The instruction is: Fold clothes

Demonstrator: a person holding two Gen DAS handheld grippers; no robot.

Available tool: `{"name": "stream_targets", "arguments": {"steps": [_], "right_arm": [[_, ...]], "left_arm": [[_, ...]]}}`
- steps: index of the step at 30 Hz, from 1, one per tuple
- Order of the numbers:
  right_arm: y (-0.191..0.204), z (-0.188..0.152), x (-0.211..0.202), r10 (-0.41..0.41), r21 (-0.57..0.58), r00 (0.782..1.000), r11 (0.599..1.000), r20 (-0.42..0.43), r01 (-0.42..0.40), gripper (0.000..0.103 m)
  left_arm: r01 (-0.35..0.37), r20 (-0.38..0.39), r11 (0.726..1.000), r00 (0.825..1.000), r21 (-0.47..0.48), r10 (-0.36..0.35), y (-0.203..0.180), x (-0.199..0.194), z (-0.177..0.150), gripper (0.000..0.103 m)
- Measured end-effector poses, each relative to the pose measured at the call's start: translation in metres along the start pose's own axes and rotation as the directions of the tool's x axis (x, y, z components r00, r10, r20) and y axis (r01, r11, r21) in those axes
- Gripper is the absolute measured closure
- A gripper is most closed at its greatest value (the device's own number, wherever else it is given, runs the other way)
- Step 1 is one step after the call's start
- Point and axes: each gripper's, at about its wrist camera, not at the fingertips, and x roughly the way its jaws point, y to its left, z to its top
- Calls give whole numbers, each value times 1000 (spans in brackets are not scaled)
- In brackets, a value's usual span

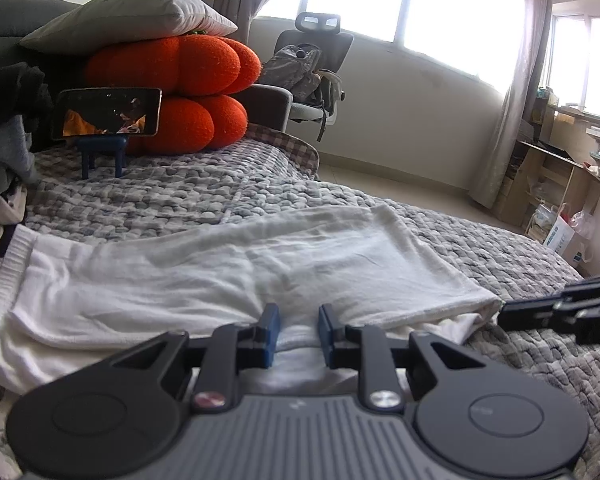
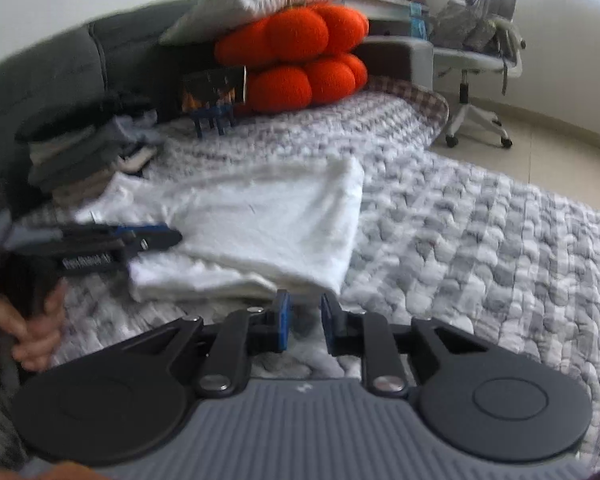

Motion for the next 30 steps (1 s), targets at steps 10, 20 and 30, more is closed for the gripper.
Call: {"name": "stream_targets", "arguments": {"steps": [10, 20, 30], "right_arm": [[5, 15, 10, 14, 54, 998, 998, 63, -18, 80], [-17, 1, 14, -90, 113, 996, 990, 8, 88, 72], [5, 16, 6, -58, 52, 992, 997, 111, 53, 72]], "left_arm": [[0, 1, 1000, 1000, 1, 0, 0, 0, -1, 80], [0, 1, 1000, 1000, 0, 0, 0, 0, 0, 80], [-2, 0, 1000, 1000, 1, 2, 0, 1, 0, 80]]}}
